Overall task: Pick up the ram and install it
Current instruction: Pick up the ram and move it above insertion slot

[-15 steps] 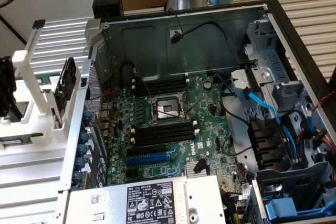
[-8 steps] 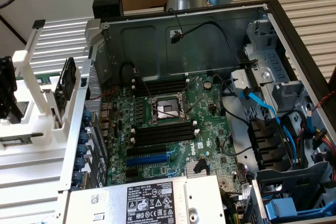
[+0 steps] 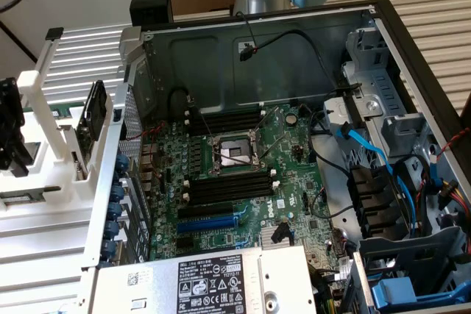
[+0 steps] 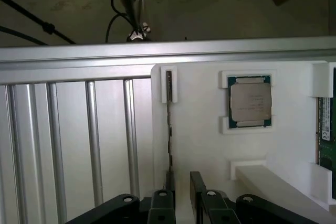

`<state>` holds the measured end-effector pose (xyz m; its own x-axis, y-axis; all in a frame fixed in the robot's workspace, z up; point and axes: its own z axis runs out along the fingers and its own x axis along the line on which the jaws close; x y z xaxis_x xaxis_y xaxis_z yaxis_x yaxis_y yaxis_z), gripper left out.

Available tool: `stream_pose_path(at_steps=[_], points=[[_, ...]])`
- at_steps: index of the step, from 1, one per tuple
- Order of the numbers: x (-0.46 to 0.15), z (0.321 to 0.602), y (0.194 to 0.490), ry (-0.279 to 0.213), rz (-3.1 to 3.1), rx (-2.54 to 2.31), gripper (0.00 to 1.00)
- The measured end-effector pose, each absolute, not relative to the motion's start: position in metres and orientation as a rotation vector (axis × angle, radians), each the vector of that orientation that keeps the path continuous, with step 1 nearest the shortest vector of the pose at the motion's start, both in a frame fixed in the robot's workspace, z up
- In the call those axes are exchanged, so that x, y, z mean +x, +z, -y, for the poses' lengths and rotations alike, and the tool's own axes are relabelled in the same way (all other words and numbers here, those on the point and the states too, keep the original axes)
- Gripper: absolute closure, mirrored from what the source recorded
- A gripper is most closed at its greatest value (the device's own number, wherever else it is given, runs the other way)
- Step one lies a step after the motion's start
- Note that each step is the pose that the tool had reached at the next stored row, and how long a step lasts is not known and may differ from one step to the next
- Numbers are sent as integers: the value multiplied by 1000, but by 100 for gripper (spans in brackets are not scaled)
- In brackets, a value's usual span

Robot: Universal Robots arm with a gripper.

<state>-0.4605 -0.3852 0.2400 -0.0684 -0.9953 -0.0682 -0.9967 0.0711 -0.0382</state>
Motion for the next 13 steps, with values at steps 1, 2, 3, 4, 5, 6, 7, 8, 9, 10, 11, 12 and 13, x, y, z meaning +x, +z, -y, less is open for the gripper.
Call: stream_pose_path(at_steps=[1, 2, 3, 4, 5, 6, 7, 8, 9, 10, 11, 12, 13], points=[[-461, 385, 240, 28, -2242, -2090, 74], [-461, 385, 239, 28, -2242, -2090, 74], [-461, 385, 238, 29, -2242, -2091, 74], [-461, 385, 237, 29, -2242, -2090, 74], [-461, 385, 235, 29, -2242, -2091, 74], [-462, 386, 233, 30, -2243, -2091, 74], [-462, 386, 233, 33, -2244, -2092, 74], [-462, 387, 232, 38, -2247, -2095, 74], [-462, 387, 232, 45, -2251, -2097, 74], [-462, 388, 231, 54, -2255, -2101, 74], [-462, 389, 231, 65, -2260, -2105, 74], [-462, 390, 231, 77, -2264, -2108, 74], [-462, 391, 231, 83, -2265, -2109, 74]])
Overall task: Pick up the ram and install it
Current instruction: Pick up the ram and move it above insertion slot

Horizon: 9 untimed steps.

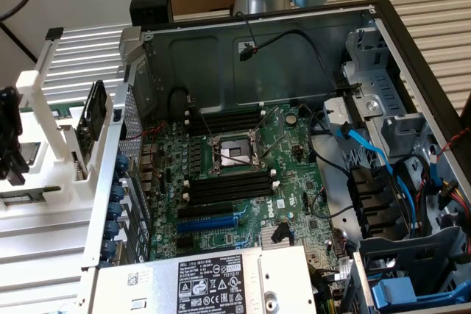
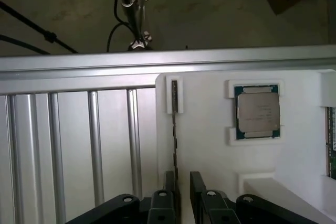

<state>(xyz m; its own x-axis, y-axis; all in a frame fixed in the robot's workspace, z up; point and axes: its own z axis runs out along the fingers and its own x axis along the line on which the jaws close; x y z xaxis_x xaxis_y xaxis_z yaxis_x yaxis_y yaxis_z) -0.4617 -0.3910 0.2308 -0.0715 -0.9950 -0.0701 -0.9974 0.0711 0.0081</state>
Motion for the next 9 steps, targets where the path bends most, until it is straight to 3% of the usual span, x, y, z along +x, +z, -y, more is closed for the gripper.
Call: stream_pose_path(at_steps=[9], points=[[-455, 396, 219, 118, -2267, -2109, 74]])
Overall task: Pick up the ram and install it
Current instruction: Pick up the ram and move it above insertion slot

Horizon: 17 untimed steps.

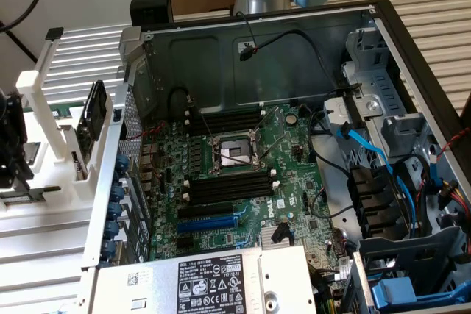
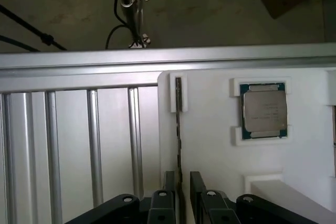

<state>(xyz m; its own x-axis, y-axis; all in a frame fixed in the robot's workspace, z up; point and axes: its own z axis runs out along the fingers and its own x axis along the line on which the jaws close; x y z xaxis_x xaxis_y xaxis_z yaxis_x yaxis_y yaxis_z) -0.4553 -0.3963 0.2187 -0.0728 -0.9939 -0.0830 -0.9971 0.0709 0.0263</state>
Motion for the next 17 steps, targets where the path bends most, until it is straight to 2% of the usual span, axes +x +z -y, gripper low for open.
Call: stream_pose_path(at_steps=[12, 17], points=[[-453, 398, 207, 157, -2275, -2114, 74], [-453, 392, 207, 129, -2290, -2127, 74]])
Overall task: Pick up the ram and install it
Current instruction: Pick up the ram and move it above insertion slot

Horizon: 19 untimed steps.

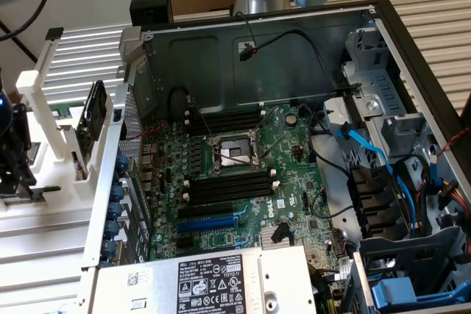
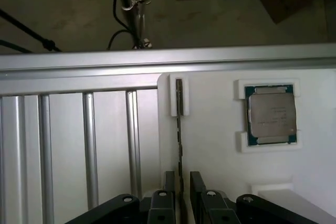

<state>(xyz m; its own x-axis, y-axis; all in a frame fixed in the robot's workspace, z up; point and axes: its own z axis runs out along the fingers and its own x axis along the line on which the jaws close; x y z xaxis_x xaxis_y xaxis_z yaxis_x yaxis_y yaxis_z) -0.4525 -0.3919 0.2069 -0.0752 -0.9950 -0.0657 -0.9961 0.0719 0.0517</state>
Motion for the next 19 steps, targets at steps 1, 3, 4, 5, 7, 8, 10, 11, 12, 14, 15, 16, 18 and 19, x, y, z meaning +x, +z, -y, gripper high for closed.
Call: stream_pose_path(at_steps=[1, 3, 4, 5, 7, 8, 10, 11, 12, 14, 15, 16, 18, 19], points=[[-453, 391, 207, 124, -2292, -2129, 74], [-453, 390, 206, 114, -2293, -2130, 74], [-453, 390, 206, 108, -2292, -2129, 74], [-453, 390, 206, 101, -2290, -2127, 74], [-454, 390, 202, 84, -2281, -2120, 74], [-454, 390, 202, 84, -2281, -2120, 74], [-456, 390, 200, 83, -2281, -2120, 74], [-456, 390, 200, 83, -2280, -2119, 74], [-456, 390, 200, 83, -2280, -2120, 74], [-456, 390, 200, 83, -2281, -2119, 74], [-456, 390, 200, 83, -2280, -2119, 74], [-456, 390, 200, 83, -2280, -2119, 74], [-456, 390, 200, 83, -2280, -2119, 74], [-456, 390, 200, 83, -2280, -2119, 74]])
